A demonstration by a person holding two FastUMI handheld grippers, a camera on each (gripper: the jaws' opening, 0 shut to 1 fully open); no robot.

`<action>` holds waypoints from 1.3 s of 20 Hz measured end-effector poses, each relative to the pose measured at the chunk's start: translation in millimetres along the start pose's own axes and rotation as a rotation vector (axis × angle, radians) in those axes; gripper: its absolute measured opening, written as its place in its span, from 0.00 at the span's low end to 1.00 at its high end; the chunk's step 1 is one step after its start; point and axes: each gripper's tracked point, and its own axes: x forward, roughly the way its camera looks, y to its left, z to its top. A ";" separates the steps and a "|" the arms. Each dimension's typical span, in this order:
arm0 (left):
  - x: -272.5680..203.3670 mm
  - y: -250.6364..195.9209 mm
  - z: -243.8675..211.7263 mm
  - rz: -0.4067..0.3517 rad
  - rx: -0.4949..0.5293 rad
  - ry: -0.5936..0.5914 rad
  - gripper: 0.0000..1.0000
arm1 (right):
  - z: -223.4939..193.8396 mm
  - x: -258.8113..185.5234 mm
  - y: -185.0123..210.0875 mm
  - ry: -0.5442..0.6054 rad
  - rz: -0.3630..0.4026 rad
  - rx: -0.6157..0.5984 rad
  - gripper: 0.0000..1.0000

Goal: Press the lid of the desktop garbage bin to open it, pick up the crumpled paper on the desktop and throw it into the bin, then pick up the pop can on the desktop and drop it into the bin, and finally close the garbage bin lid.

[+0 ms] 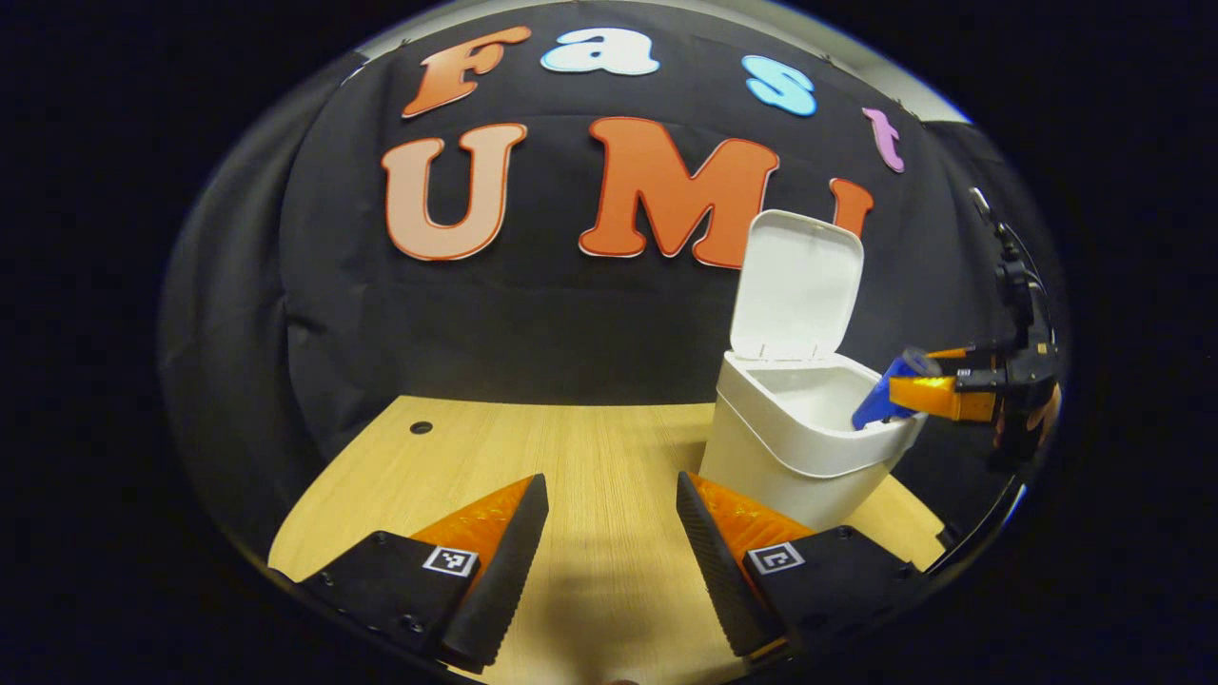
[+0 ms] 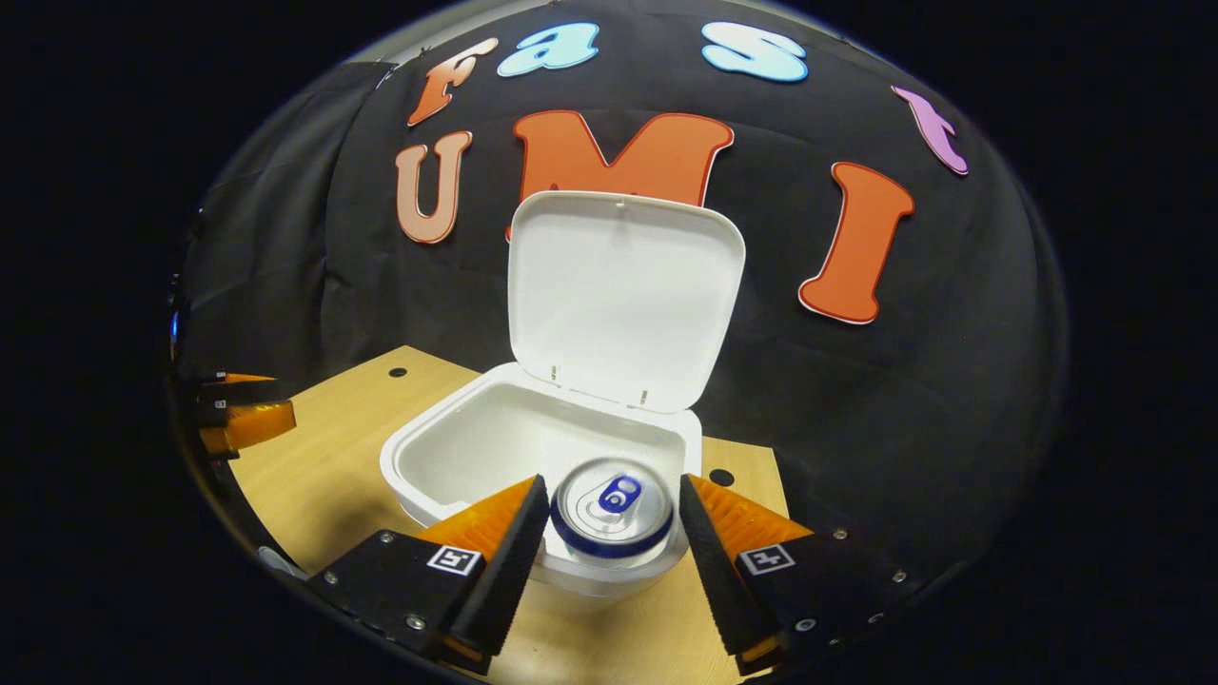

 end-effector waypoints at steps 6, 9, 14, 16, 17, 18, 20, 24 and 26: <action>10.4 40.4 15.3 0.046 0.024 -0.021 0.85 | 32.7 5.6 -8.7 -0.052 -0.050 0.013 0.84; 17.9 45.7 30.2 0.037 0.002 -0.050 0.87 | 65.9 12.6 -8.0 -0.099 -0.067 -0.016 0.83; 26.2 54.3 36.1 0.028 0.019 -0.055 0.87 | 126.7 29.0 10.1 -0.190 -0.056 -0.077 0.84; 25.7 61.0 38.6 0.034 0.033 -0.061 0.85 | 153.5 32.9 20.6 -0.239 -0.044 -0.105 0.84; 25.3 66.2 39.8 0.039 0.035 -0.067 0.85 | 166.7 34.9 24.9 -0.264 -0.038 -0.116 0.84; 24.5 72.4 41.5 0.049 0.037 -0.071 0.85 | 178.8 37.9 28.2 -0.288 -0.036 -0.124 0.84; 23.8 89.0 39.2 0.081 0.034 -0.067 0.87 | 199.4 43.5 28.2 -0.317 -0.059 -0.146 0.84; 21.8 114.2 37.2 0.126 0.012 -0.068 0.87 | 225.5 56.0 25.1 -0.347 -0.083 -0.153 0.83; 22.6 125.3 36.6 0.148 0.003 -0.068 0.87 | 236.2 63.3 21.6 -0.350 -0.099 -0.150 0.83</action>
